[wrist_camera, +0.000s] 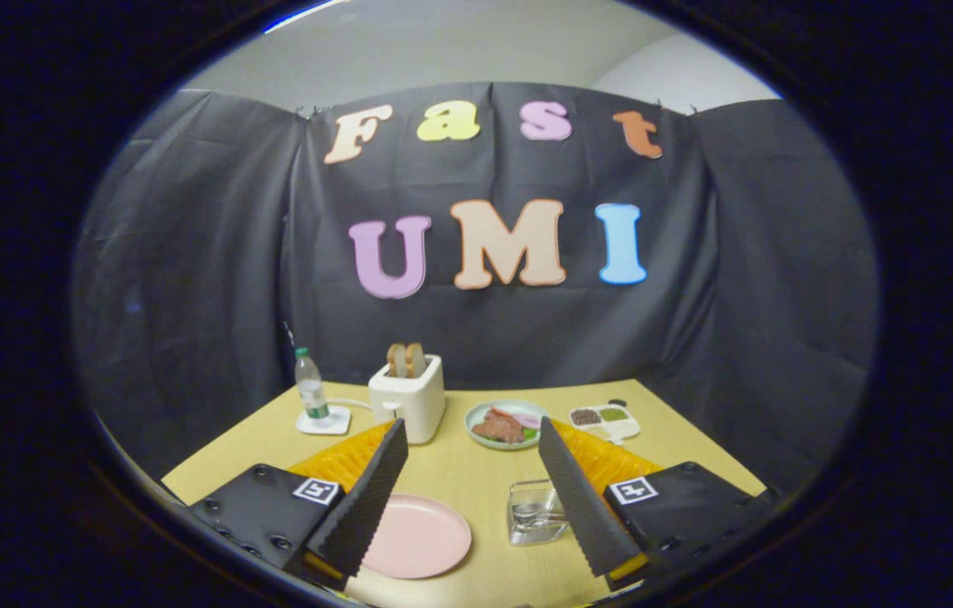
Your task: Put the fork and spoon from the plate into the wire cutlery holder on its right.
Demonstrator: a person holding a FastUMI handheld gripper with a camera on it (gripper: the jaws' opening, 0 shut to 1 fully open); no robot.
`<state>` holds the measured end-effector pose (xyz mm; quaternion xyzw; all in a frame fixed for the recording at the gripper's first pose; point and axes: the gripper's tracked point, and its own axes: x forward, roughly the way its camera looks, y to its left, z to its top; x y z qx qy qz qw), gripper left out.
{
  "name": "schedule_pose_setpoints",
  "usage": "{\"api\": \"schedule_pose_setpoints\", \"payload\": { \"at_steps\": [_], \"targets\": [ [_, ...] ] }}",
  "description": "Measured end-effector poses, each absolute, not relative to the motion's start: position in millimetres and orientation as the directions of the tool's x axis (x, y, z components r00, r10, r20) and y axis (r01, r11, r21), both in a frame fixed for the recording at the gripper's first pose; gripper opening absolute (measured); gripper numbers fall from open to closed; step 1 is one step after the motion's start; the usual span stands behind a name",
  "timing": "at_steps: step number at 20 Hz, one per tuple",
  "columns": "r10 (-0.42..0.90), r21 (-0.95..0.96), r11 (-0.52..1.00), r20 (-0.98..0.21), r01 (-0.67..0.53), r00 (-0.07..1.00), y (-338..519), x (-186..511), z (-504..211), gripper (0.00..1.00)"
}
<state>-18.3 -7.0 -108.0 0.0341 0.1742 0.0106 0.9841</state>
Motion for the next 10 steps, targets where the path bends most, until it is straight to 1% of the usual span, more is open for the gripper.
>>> {"api": "schedule_pose_setpoints", "payload": {
  "at_steps": [1, 4, 10],
  "targets": [
    [0.009, 0.069, 0.998, -0.306, 0.012, 0.952, -13.5, -21.0, -101.7, 0.99],
    [-0.022, 0.073, 0.996, -0.256, 0.042, 0.966, -25.7, -23.8, -94.9, 0.99],
    [-0.047, 0.078, 0.995, -0.209, 0.065, 0.977, -51.6, -17.8, -83.5, 0.99]
  ]
}}
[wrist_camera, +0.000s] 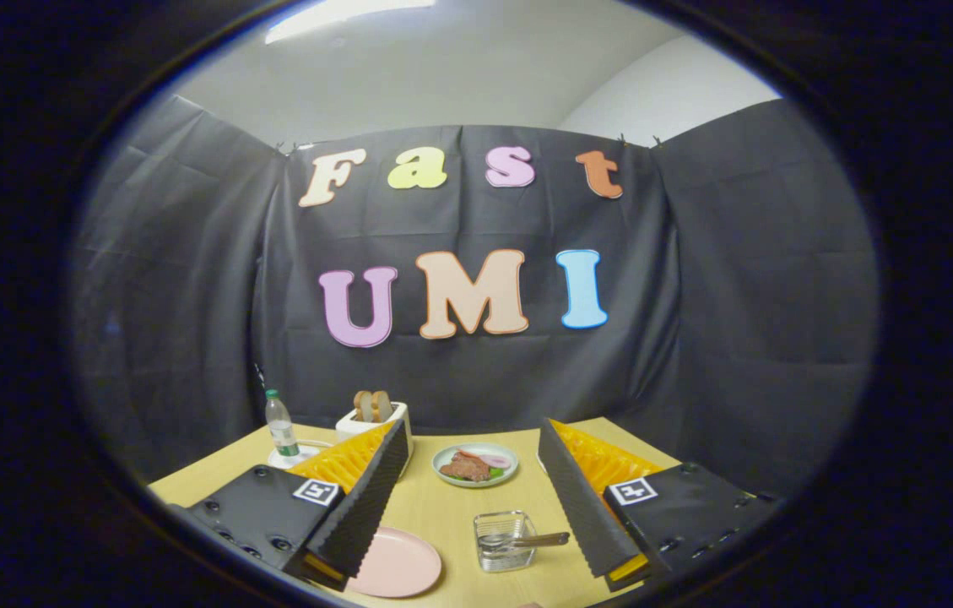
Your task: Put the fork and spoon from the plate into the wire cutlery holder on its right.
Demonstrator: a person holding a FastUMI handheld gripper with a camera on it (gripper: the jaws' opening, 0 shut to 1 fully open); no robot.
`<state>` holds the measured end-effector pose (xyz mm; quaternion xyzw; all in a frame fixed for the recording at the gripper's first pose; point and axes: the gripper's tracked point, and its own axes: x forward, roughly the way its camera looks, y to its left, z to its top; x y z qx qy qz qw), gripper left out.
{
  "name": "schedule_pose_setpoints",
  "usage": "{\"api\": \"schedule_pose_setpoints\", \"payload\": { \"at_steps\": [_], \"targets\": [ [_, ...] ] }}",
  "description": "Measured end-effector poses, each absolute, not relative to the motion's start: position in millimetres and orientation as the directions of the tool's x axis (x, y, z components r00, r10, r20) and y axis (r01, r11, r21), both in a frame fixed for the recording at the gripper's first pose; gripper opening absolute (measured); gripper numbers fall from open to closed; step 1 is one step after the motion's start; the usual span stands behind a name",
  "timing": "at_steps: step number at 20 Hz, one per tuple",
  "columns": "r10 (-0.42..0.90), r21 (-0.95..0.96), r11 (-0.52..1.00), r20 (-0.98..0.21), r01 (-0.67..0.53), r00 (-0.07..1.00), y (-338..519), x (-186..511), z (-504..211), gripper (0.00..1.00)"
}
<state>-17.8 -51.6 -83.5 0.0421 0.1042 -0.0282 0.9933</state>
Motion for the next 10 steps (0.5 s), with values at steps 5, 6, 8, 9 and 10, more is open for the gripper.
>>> {"api": "schedule_pose_setpoints", "payload": {
  "at_steps": [5, 6, 8, 9, 10],
  "targets": [
    [-0.053, 0.101, 0.992, -0.180, 0.072, 0.982, -61.0, -5.8, -78.6, 0.99],
    [-0.056, 0.093, 0.993, -0.174, 0.073, 0.983, -62.5, -3.1, -77.3, 0.99],
    [-0.054, 0.083, 0.994, -0.173, 0.070, 0.983, -64.9, -0.1, -76.9, 0.99],
    [-0.051, 0.085, 0.994, -0.171, 0.066, 0.984, -65.5, 0.4, -75.6, 0.99],
    [-0.047, 0.088, 0.994, -0.165, 0.062, 0.985, -64.9, 1.9, -73.2, 0.99]
  ]
}}
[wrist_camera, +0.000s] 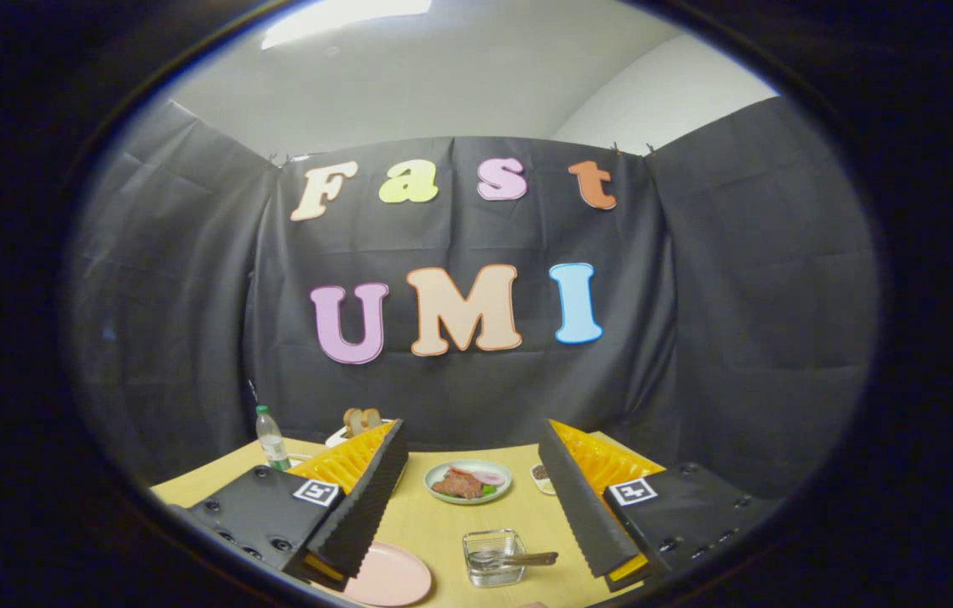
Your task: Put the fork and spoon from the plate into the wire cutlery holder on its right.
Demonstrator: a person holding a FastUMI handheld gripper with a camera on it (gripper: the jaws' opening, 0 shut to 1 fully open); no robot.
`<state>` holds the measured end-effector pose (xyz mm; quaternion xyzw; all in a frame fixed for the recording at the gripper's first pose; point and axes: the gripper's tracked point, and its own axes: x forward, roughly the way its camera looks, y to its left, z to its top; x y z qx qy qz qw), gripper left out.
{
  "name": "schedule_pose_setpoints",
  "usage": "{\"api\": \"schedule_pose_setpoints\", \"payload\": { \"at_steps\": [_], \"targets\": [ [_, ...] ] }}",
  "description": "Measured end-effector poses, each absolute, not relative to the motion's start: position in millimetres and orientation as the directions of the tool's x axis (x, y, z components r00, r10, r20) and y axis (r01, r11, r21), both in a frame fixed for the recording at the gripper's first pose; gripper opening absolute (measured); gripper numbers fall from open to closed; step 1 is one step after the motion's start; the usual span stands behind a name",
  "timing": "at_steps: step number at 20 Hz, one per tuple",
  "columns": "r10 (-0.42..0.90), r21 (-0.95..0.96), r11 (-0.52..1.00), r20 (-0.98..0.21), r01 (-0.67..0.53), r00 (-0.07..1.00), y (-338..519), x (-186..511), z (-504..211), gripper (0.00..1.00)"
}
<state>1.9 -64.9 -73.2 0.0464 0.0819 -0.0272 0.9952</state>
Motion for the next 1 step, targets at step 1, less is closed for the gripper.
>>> {"api": "schedule_pose_setpoints", "payload": {
  "at_steps": [1],
  "targets": [
    [-0.046, 0.085, 0.995, -0.165, 0.061, 0.985, -65.7, 5.1, -73.9, 0.99]
  ]
}}
